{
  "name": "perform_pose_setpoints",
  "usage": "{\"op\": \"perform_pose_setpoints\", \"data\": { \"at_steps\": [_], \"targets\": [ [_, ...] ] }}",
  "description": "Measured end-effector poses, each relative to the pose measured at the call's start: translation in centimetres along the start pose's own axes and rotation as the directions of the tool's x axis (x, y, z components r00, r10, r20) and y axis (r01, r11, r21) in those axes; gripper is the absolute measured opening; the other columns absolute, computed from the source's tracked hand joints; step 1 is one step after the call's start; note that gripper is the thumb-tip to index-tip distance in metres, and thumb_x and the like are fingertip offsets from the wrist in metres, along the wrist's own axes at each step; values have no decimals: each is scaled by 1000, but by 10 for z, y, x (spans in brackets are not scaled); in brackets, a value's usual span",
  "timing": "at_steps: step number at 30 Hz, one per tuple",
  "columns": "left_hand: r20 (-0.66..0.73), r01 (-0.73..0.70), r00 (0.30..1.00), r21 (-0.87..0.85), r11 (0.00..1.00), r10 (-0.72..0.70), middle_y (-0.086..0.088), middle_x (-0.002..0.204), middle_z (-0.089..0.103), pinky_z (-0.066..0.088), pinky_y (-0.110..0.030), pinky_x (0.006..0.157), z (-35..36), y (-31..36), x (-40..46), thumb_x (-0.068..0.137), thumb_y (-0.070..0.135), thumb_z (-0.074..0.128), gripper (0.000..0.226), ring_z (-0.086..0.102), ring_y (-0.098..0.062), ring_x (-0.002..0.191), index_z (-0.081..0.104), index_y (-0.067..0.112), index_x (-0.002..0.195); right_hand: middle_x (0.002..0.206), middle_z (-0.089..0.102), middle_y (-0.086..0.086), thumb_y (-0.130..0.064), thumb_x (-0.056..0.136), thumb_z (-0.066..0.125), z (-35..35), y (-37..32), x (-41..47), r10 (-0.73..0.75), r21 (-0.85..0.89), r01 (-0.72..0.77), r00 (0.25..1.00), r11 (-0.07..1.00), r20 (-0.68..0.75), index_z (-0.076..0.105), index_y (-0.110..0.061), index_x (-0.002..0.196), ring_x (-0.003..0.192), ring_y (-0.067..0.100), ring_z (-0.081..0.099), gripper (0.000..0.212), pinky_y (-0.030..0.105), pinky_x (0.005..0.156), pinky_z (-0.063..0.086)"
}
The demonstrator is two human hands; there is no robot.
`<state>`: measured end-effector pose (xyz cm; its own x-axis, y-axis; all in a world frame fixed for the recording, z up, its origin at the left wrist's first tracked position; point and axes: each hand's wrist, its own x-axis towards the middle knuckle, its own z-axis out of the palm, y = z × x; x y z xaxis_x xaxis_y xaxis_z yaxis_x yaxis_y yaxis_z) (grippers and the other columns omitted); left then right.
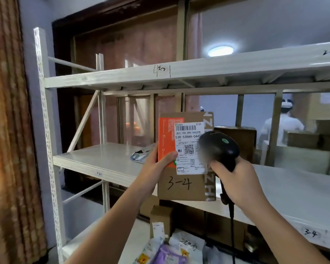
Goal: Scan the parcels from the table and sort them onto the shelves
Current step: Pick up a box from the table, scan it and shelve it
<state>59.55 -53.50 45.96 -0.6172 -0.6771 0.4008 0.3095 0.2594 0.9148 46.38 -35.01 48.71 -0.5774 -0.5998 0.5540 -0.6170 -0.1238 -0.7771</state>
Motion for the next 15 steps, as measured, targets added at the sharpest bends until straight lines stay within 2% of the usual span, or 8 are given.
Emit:
{"op": "perform_pose_setpoints", "data": {
  "at_steps": [3, 5, 7, 8, 12, 15],
  "targets": [
    [23, -21, 1000, 32, 999, 20, 4, 124, 76, 57, -53, 102, -8, -12, 29, 63, 60, 89, 95, 74, -23, 112, 50, 35, 146, 54, 55, -5, -21, 95, 65, 15, 10, 17, 18, -9, -19, 999, 1000, -40, 62, -22, 79, 51, 3, 56, 17, 22, 52, 38],
    [49, -42, 998, 92, 995, 37, 10, 121, 76, 56, -50, 104, -13, -21, 47, 58, 61, 91, 97, 74, -18, 113, 52, 36, 143, 51, 56, -6, -21, 95, 65, 26, 17, 29, 29, -5, -29, 997, 1000, -65, 62, -21, 80, 50, 1, 57, 16, 17, 48, 39],
    [66, -47, 997, 141, 989, 38, 14, 120, 76, 55, -48, 105, -19, -28, 62, 57, 60, 91, 93, 73, -14, 113, 53, 38, 138, 46, 54, -7, -20, 95, 65, 37, 22, 40, 48, 7, -48, 995, 999, -86, 63, -18, 80, 47, -1, 55, 15, 14, 46, 39],
    [69, -49, 997, 155, 987, 39, 14, 120, 76, 55, -47, 105, -24, -32, 71, 57, 60, 92, 92, 73, -14, 113, 54, 38, 138, 47, 54, -6, -20, 95, 65, 43, 25, 46, 59, 7, -58, 994, 998, -93, 63, -17, 81, 47, 2, 55, 15, 18, 48, 39],
    [102, -36, 995, 182, 983, 18, 12, 121, 76, 61, -34, 93, -49, -47, 103, 67, 47, 95, 81, 74, -10, 109, 55, 34, 136, 63, 59, 8, -21, 95, 65, 76, 32, 64, 118, 4, -118, 986, 993, -117, 65, -11, 85, 58, 14, 56, 14, 28, 55, 42],
    [124, -24, 992, 206, 978, -2, 12, 119, 77, 62, -31, 88, -71, -63, 125, 65, 45, 91, 82, 75, -9, 106, 57, 28, 138, 70, 64, 15, -22, 95, 65, 105, 38, 75, 169, -8, -171, 977, 985, -132, 67, -9, 89, 62, 14, 60, 14, 28, 58, 45]
  ]
}}
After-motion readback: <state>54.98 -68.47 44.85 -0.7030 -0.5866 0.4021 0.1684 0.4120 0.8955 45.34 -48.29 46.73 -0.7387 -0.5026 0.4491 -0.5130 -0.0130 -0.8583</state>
